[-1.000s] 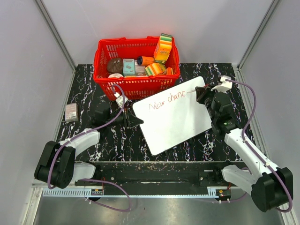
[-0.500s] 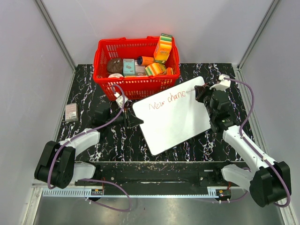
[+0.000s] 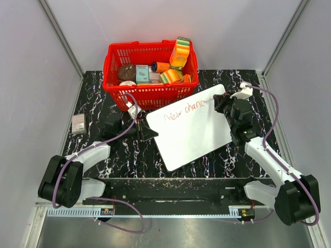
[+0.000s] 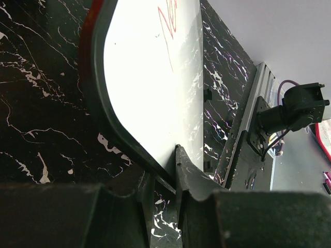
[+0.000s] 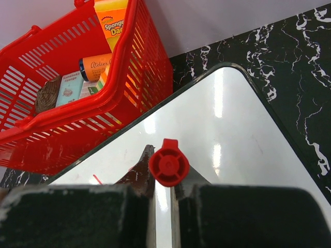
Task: Write a sentence on the whiteboard
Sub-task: Write on the whiteboard with the whiteboard marker without the cap.
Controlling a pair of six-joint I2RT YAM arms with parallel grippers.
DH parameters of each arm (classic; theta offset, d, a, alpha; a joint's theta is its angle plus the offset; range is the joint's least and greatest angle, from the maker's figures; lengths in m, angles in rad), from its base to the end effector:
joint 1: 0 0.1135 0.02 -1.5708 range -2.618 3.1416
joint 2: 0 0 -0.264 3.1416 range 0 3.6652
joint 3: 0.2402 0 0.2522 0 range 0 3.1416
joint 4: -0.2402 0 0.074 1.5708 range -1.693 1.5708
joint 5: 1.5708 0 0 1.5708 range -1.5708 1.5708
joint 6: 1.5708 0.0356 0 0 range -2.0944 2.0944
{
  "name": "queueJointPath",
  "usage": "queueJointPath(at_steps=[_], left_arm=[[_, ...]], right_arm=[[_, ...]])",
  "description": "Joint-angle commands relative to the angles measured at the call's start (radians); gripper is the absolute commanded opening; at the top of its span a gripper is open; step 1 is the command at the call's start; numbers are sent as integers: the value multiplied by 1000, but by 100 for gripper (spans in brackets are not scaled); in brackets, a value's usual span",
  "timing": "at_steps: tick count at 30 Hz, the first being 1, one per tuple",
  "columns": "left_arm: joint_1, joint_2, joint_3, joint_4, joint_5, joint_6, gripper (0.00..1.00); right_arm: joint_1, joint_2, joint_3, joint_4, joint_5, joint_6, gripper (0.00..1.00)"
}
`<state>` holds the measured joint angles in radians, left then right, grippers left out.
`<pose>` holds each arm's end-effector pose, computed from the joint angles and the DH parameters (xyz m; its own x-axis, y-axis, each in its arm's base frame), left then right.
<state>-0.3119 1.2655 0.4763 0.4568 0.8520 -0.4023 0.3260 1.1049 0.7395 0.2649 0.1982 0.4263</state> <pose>0.2277 -0.1016 0.2019 -0.6300 -0.0678 -0.7736 0.6874 0.4150 -0.5961 0.2485 0.0766 0.3069 -0.1396 0.3808 -0.9141 -0.0776 0.9161 0.3934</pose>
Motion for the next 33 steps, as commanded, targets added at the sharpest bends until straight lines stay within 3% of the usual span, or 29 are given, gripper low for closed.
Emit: queueJointPath(at_steps=[1, 15, 33], left_arm=[[-32, 28, -10, -67, -16, 178, 0], [-32, 28, -8, -67, -18, 178, 0], [-32, 28, -8, -66, -13, 178, 0]], right_arm=[[-10, 10, 26, 31, 17, 3, 0], [-25, 24, 29, 22, 72, -9, 0], [-30, 65, 74, 40, 20, -1, 0]])
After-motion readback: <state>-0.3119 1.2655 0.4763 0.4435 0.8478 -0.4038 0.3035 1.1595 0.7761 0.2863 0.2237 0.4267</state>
